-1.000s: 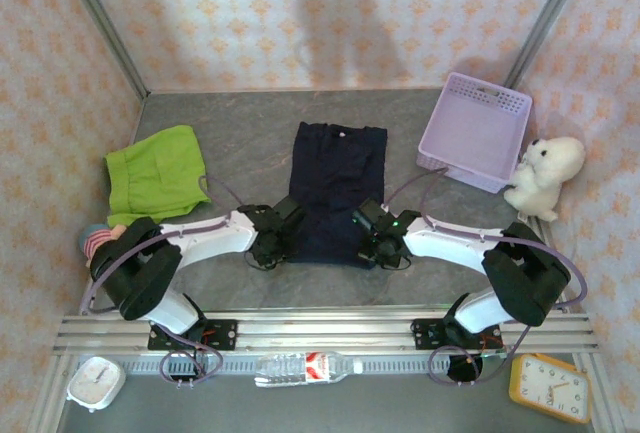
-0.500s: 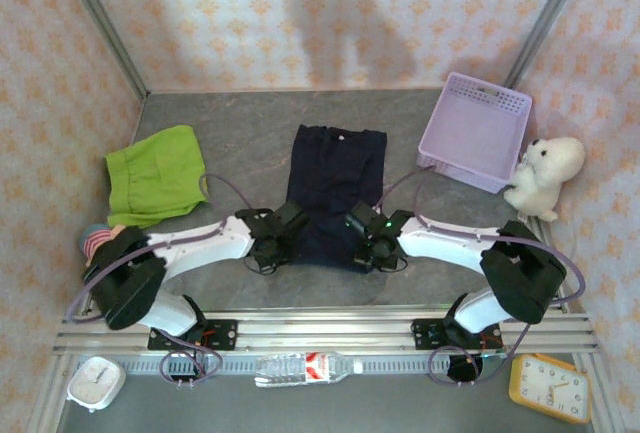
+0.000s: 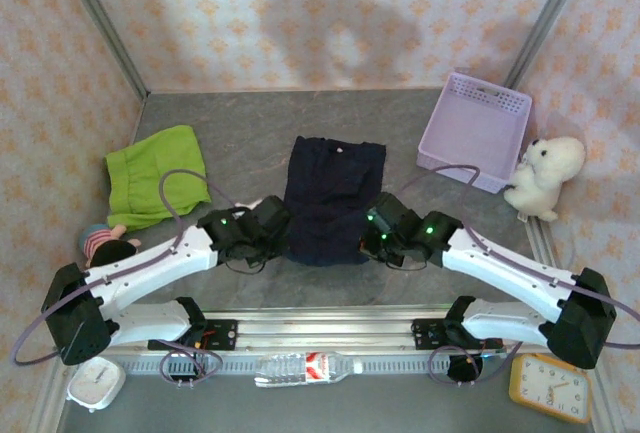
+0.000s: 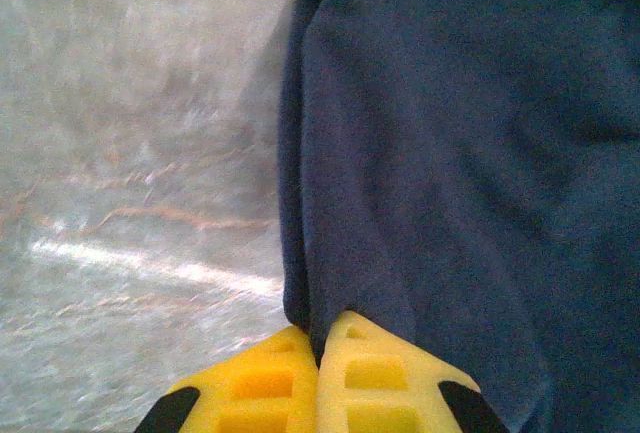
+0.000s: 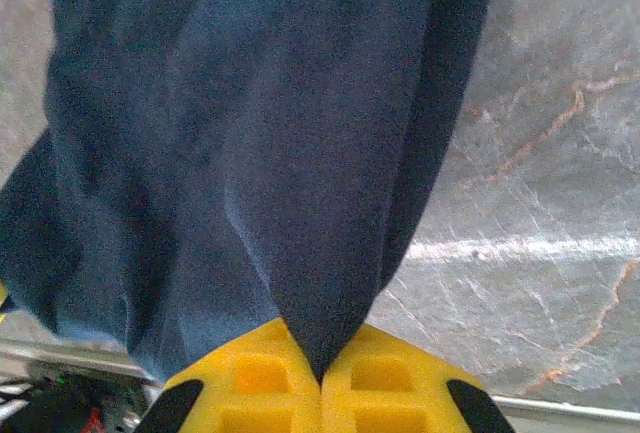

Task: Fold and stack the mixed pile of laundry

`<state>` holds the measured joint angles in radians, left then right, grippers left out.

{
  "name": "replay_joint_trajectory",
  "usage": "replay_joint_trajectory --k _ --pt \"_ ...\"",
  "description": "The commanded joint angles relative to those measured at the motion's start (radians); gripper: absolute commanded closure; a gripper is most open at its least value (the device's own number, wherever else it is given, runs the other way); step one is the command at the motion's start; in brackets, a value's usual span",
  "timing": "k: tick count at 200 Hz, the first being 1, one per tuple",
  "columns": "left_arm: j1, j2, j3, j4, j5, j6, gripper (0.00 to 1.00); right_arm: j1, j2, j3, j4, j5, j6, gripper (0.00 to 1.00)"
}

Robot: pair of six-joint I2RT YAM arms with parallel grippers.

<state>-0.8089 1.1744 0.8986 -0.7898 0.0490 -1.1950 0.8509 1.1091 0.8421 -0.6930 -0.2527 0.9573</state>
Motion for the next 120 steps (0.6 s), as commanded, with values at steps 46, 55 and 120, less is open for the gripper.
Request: replay_joint_trajectory --k 46,55,120 --pt "0.219 0.173 0.31 -0.031 0.023 0.196 1.0 -0.201 0.144 0.204 -0.02 -0.042 -0.061 1.0" --pt "0.243 0.23 0.364 -0.028 0.046 0.225 1.0 -0.232 0.184 0.232 -0.014 -0.066 -0.076 1.0" --pt "0.41 0.718 0.887 -0.048 0.201 0.371 1.0 -0.441 0.523 0.504 0.026 -0.114 -0.115 1.0"
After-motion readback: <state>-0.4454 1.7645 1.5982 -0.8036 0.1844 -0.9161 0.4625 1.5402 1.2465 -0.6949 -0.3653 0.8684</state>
